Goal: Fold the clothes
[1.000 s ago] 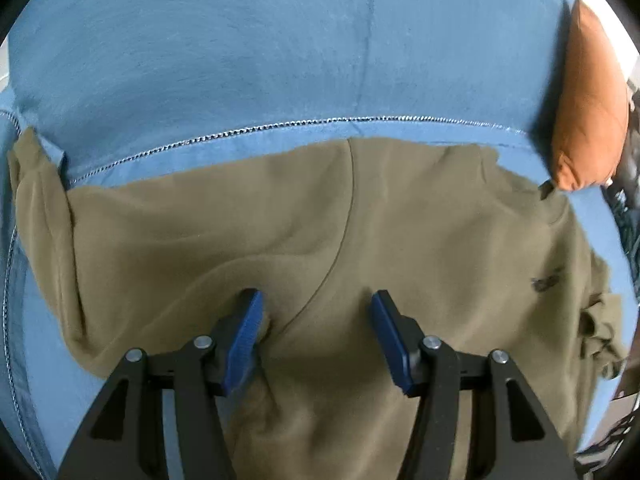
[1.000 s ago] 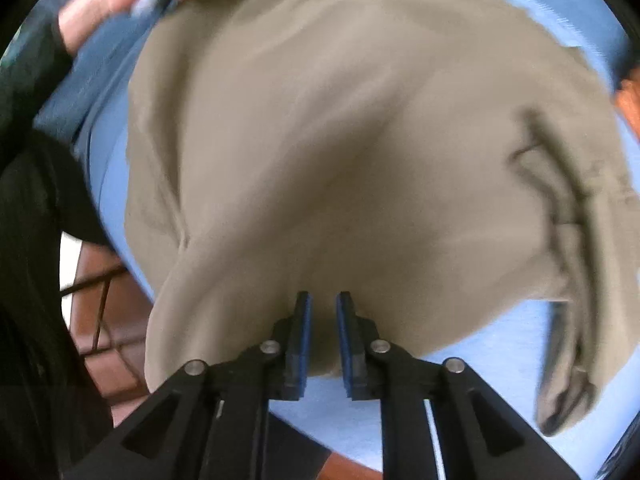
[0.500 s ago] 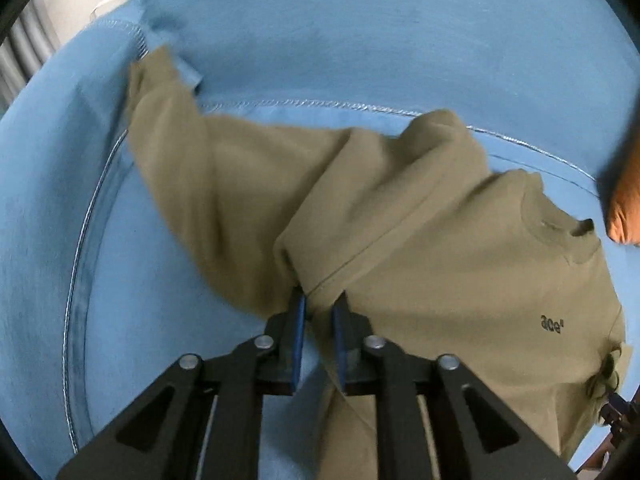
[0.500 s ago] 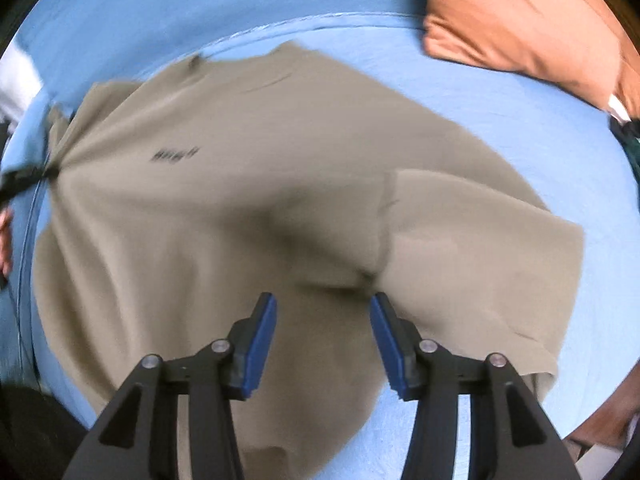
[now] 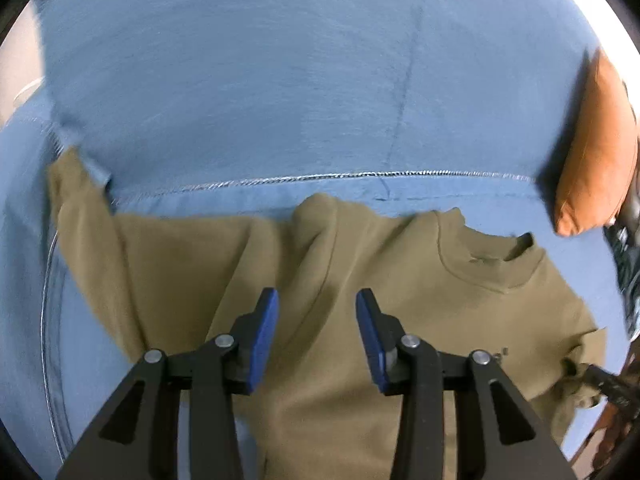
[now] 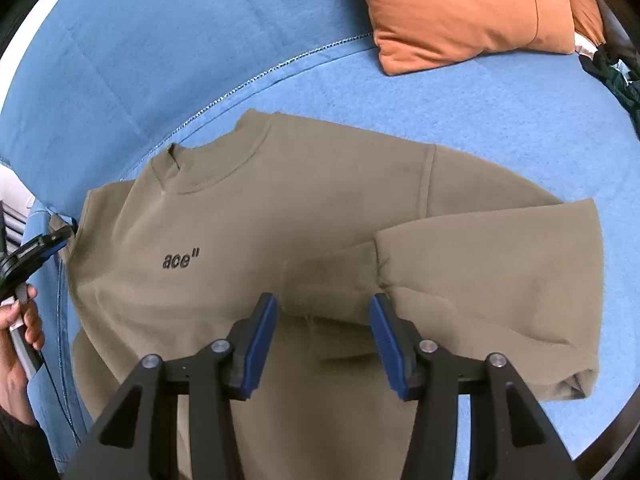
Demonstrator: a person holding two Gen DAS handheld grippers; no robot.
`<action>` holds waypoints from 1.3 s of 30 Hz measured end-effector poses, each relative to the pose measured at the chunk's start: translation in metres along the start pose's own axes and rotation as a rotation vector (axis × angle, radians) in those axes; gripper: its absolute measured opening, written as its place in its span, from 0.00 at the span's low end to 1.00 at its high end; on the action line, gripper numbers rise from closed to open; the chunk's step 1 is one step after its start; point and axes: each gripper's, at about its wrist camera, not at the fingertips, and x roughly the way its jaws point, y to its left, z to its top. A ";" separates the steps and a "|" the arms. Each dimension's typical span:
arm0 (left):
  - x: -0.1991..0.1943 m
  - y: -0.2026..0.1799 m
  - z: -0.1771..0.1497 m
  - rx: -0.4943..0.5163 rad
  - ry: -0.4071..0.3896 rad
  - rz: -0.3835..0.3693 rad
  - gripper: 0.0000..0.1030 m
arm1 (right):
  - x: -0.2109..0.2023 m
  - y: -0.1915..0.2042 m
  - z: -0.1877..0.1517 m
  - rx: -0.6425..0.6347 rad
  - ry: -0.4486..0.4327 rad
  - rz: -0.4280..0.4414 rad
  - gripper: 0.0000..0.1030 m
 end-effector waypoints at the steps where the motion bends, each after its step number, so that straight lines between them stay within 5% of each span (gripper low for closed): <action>1: 0.008 -0.004 0.005 0.015 0.006 0.019 0.39 | 0.002 -0.003 0.001 0.017 -0.006 0.010 0.48; 10: 0.072 -0.023 0.028 0.131 0.062 0.119 0.38 | 0.020 -0.038 0.018 0.190 -0.027 0.069 0.48; 12: 0.076 -0.019 0.029 0.121 0.064 0.088 0.17 | 0.024 -0.040 0.023 0.199 -0.035 0.051 0.48; 14: 0.073 -0.010 0.035 0.095 0.048 0.058 0.15 | 0.027 -0.042 0.028 0.214 -0.045 0.029 0.48; 19: 0.028 0.020 0.056 -0.023 -0.170 0.006 0.14 | 0.020 -0.048 0.033 0.273 -0.109 0.036 0.48; 23: -0.004 0.037 0.056 -0.096 -0.341 0.144 0.14 | 0.006 -0.047 0.034 0.284 -0.192 0.028 0.48; 27: -0.004 0.046 0.055 -0.105 -0.220 0.164 0.29 | -0.001 -0.051 0.034 0.310 -0.231 0.040 0.48; 32: -0.011 0.055 0.055 -0.121 -0.089 0.185 0.29 | -0.006 -0.073 0.034 0.382 -0.240 0.068 0.48; 35: -0.075 0.042 0.047 -0.173 -0.205 0.148 0.30 | -0.019 -0.096 0.030 0.466 -0.275 0.060 0.48; 39: -0.091 0.014 -0.008 -0.150 -0.207 0.050 0.42 | -0.035 -0.133 0.015 0.581 -0.321 0.032 0.48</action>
